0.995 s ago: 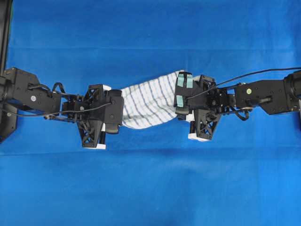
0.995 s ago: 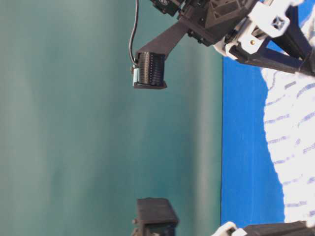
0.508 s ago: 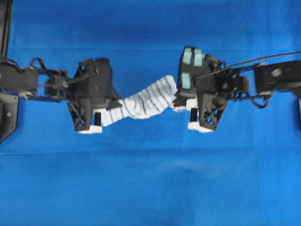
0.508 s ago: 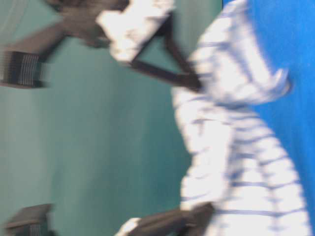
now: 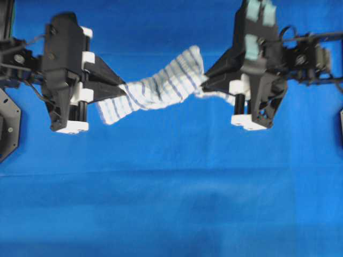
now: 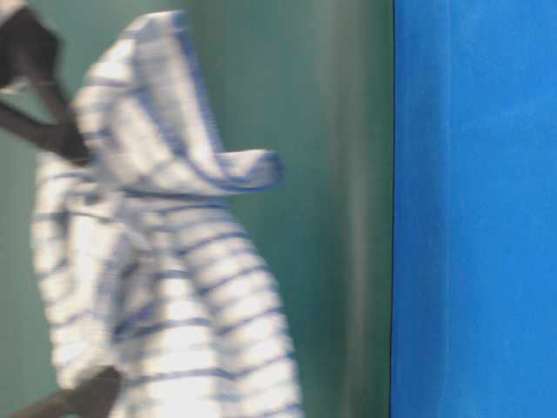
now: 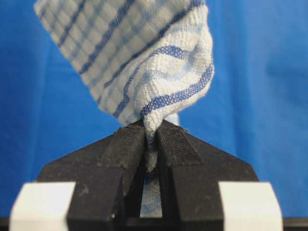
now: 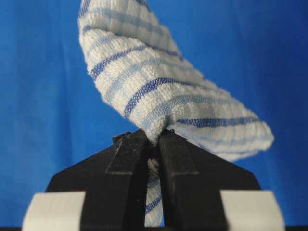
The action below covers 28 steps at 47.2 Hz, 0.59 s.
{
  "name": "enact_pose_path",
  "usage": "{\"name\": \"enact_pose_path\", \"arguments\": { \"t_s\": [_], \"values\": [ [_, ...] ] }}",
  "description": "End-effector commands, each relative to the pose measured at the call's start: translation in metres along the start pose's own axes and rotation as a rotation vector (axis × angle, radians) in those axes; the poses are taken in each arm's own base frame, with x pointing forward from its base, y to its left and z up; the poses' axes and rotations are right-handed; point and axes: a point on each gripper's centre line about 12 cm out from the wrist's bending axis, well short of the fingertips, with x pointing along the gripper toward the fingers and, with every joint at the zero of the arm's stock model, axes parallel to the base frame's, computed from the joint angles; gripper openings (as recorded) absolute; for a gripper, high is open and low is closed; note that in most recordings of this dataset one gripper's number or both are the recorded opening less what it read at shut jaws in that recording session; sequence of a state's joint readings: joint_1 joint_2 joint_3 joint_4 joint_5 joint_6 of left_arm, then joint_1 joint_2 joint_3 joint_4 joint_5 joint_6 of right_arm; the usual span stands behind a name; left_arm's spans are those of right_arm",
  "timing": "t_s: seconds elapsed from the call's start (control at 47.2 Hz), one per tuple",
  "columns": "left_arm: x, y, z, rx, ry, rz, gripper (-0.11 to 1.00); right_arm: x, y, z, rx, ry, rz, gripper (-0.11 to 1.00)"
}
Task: Lift the towel with both arms.
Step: 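Raise both grippers to lift the towel up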
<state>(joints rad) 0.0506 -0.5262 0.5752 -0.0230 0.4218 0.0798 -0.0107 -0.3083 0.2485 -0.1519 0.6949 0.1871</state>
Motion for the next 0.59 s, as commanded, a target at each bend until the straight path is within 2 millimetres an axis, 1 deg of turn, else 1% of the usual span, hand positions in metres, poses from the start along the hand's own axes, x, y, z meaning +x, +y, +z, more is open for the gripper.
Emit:
{"name": "enact_pose_path", "arguments": {
  "t_s": [0.0, 0.191, 0.296, 0.423, 0.487, 0.572],
  "values": [
    [-0.017, 0.003, 0.026, 0.002, -0.067, 0.009, 0.03, -0.027, -0.001, 0.027, -0.003, -0.075, -0.004, 0.08],
    [-0.046, 0.005, 0.062, 0.007, -0.144, 0.015, 0.03, -0.053, -0.003, 0.055, -0.011, -0.110, -0.012, 0.08],
    [-0.061, 0.007, 0.078, 0.010, -0.183, 0.024, 0.03, -0.064, -0.004, 0.063, -0.009, -0.121, -0.015, 0.08],
    [-0.073, 0.010, 0.088, 0.031, -0.206, 0.036, 0.03, -0.075, -0.005, 0.073, -0.005, -0.136, -0.017, 0.08],
    [-0.076, 0.011, 0.089, 0.044, -0.214, 0.041, 0.03, -0.078, -0.005, 0.074, -0.006, -0.143, -0.017, 0.07],
    [-0.075, 0.012, 0.088, 0.050, -0.212, 0.043, 0.03, -0.076, -0.005, 0.074, -0.006, -0.138, -0.018, 0.08]
  ]
}}
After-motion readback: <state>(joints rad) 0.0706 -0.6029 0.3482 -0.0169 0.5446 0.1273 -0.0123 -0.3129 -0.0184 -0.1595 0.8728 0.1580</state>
